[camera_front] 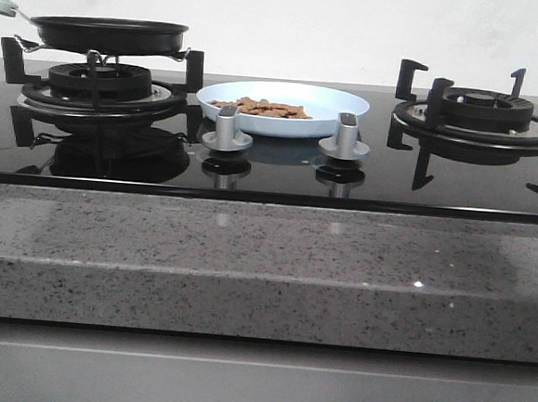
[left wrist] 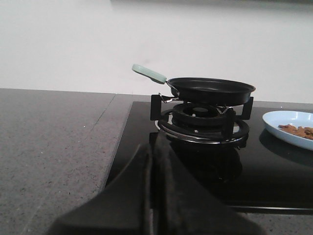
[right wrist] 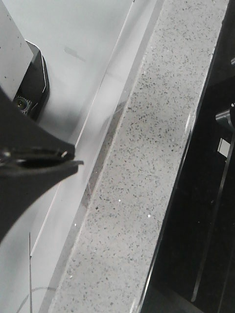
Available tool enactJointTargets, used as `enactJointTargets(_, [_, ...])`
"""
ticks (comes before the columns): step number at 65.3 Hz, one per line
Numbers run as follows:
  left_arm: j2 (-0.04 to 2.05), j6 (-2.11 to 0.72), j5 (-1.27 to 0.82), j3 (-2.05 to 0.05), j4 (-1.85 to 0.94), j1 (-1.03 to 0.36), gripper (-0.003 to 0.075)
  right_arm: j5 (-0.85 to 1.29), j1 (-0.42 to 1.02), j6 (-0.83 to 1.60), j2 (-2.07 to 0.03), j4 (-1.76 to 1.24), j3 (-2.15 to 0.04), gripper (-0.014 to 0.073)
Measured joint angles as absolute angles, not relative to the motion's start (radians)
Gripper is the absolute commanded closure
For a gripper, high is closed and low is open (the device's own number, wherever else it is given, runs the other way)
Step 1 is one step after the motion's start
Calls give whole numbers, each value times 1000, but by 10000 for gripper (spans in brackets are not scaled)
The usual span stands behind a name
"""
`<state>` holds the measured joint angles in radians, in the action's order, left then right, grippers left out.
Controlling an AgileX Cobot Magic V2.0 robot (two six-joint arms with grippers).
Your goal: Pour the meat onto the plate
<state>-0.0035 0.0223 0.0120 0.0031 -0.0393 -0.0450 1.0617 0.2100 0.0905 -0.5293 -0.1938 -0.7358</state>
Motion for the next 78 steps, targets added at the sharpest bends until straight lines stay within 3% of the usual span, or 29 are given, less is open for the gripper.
enactJointTargets(69, [-3, 24, 62, 3, -39, -45, 741, 1062, 210, 90, -524, -193, -736, 662])
enactJointTargets(78, [-3, 24, 63, 3, -39, -45, 741, 957, 187, 90, -455, -185, -700, 662])
